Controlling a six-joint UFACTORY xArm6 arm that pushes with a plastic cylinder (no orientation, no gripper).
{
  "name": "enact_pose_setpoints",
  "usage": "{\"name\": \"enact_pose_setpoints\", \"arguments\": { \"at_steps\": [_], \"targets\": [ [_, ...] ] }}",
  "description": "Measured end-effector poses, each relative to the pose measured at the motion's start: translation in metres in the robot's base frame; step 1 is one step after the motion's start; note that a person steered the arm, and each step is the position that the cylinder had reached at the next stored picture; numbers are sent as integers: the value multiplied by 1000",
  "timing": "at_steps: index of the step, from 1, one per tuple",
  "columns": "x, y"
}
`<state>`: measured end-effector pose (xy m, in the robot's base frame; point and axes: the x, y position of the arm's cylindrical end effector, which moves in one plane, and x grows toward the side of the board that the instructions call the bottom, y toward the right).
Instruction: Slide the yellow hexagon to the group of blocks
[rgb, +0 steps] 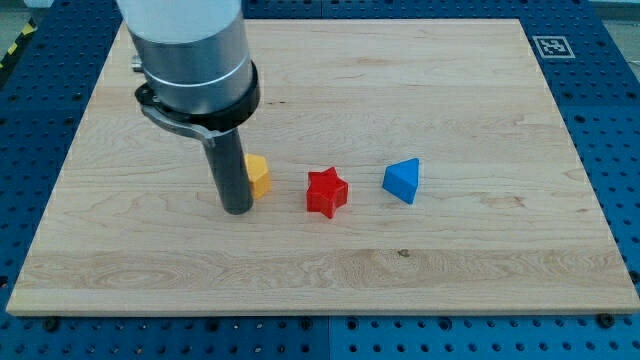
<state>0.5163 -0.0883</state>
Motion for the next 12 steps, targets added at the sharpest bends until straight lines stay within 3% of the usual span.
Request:
{"name": "enact_pose_setpoints", "arguments": {
  "at_steps": [2, 6, 12],
  "targets": [
    [2, 17],
    [-74, 15],
    [-142, -99]
  ]
}}
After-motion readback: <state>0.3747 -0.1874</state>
